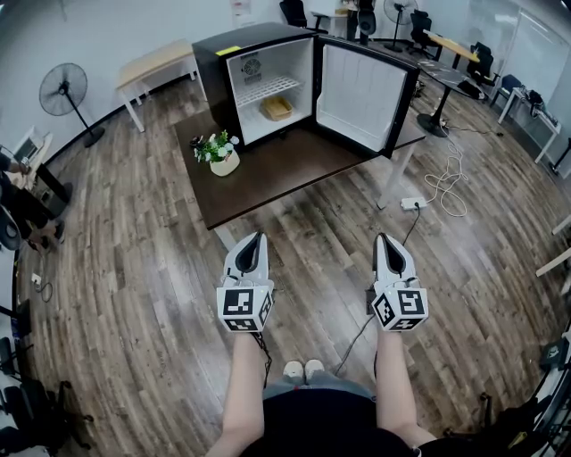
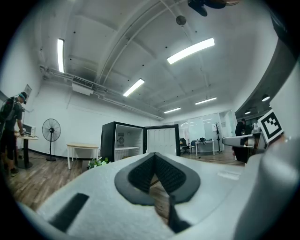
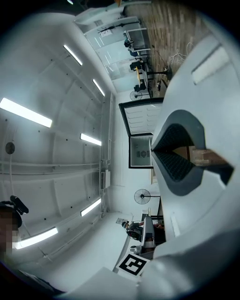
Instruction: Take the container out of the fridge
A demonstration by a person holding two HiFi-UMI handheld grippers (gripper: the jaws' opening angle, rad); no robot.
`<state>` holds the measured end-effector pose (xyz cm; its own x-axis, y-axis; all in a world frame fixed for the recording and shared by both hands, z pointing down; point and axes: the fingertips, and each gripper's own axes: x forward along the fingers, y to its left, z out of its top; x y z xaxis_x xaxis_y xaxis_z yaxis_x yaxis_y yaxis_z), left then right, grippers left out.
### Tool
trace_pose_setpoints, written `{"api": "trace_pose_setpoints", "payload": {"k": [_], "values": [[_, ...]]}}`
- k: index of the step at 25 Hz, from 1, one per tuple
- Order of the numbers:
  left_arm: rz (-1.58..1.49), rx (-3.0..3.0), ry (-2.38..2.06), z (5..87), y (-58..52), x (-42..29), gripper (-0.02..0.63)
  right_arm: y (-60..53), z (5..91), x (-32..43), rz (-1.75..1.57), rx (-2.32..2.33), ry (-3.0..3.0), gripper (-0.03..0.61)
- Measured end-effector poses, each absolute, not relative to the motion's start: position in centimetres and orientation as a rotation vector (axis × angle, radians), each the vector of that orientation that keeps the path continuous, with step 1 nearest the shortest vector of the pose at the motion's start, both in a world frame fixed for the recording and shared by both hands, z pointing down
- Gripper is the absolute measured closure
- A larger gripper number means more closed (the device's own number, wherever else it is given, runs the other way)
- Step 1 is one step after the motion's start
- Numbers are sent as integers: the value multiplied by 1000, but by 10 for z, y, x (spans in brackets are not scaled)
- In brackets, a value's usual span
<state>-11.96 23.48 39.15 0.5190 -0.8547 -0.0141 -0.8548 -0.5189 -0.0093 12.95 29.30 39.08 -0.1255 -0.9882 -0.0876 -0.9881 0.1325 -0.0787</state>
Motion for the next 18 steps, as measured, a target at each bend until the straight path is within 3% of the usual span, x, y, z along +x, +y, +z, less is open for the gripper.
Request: {"api": "trace_pose_setpoints", "payload": {"k": [18], "values": [[-1,-2758,1499,400,219,-142,609,280,396,106,-15,-2030,2243,571]]}}
